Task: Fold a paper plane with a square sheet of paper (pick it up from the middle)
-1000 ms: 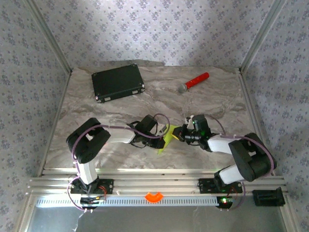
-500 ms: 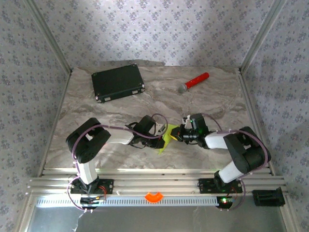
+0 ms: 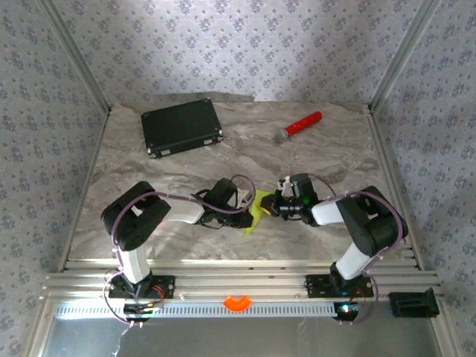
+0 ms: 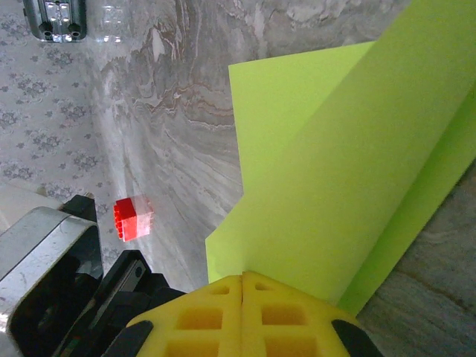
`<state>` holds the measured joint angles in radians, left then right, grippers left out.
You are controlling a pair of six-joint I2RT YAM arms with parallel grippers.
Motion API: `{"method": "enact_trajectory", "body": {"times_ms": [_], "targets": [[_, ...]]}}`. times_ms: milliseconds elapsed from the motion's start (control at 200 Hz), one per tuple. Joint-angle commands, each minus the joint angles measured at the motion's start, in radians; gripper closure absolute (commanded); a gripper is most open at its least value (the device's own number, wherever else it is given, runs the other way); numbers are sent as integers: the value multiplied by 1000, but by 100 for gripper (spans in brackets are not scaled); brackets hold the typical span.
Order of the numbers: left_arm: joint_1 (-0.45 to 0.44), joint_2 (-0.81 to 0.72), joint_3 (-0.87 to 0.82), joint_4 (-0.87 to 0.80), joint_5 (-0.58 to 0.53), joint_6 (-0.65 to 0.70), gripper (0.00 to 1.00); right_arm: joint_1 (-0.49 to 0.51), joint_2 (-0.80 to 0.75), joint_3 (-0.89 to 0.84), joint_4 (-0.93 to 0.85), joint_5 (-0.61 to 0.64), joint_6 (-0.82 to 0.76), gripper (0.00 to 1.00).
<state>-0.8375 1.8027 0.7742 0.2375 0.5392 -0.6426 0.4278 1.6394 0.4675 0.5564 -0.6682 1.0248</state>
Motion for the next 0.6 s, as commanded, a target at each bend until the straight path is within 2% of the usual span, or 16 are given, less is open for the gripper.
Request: {"method": "enact_trajectory", "body": {"times_ms": [0, 485, 595], "targets": [[3, 35, -39, -40, -50, -19, 100, -3, 20, 22, 23, -24, 6, 97], [5, 32, -56, -27, -52, -37, 100, -6, 75, 26, 0, 10, -28, 98], [5, 21, -51, -39, -40, -18, 97, -4, 94, 30, -28, 26, -49, 98]]}}
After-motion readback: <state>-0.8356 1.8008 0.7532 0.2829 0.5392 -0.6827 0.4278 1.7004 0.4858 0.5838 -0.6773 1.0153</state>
